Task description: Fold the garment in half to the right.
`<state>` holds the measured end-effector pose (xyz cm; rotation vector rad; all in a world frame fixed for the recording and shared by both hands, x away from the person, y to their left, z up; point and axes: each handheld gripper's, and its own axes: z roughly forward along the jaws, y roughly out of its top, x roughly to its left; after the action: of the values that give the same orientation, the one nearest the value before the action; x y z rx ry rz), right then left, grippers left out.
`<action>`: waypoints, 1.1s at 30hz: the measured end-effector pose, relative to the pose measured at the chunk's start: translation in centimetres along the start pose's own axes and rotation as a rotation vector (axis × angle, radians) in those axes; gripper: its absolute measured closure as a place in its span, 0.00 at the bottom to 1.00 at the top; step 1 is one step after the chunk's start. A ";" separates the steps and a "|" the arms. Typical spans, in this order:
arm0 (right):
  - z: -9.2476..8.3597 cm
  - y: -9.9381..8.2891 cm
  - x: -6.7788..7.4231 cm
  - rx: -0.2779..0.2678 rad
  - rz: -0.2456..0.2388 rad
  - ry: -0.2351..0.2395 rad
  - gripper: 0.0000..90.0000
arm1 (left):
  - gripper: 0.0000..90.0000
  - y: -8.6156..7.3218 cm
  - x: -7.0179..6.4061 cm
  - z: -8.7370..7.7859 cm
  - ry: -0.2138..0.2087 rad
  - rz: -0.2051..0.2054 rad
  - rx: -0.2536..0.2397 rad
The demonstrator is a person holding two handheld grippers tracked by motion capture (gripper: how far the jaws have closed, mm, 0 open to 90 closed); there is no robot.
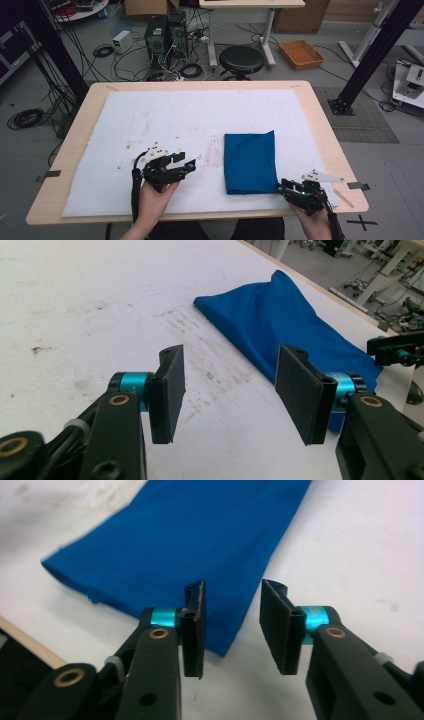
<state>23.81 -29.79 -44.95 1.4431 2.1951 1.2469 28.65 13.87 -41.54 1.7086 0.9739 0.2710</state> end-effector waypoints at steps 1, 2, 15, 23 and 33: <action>0.2 0.0 0.1 0.010 -0.012 0.003 0.88 | 0.51 0.0 0.1 -0.1 0.002 -0.006 -0.002; 0.2 0.0 0.0 0.019 -0.021 0.006 0.92 | 0.51 0.0 0.2 -0.2 0.001 -0.008 0.000; -1.4 -0.8 -0.4 0.000 -0.007 -0.036 0.87 | 0.51 -0.1 0.3 -0.2 0.000 -0.006 0.005; -2.1 2.5 -1.8 -0.147 -0.042 -0.054 0.58 | 0.46 0.8 1.3 -0.7 0.028 0.017 -0.004; -0.6 9.2 -3.9 -0.262 -0.056 -0.037 0.41 | 0.41 2.8 4.2 -3.5 0.135 0.139 -0.047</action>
<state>31.27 -31.99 -38.61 1.2828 1.9481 1.4146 30.51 19.13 -38.93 1.7352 0.9400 0.5021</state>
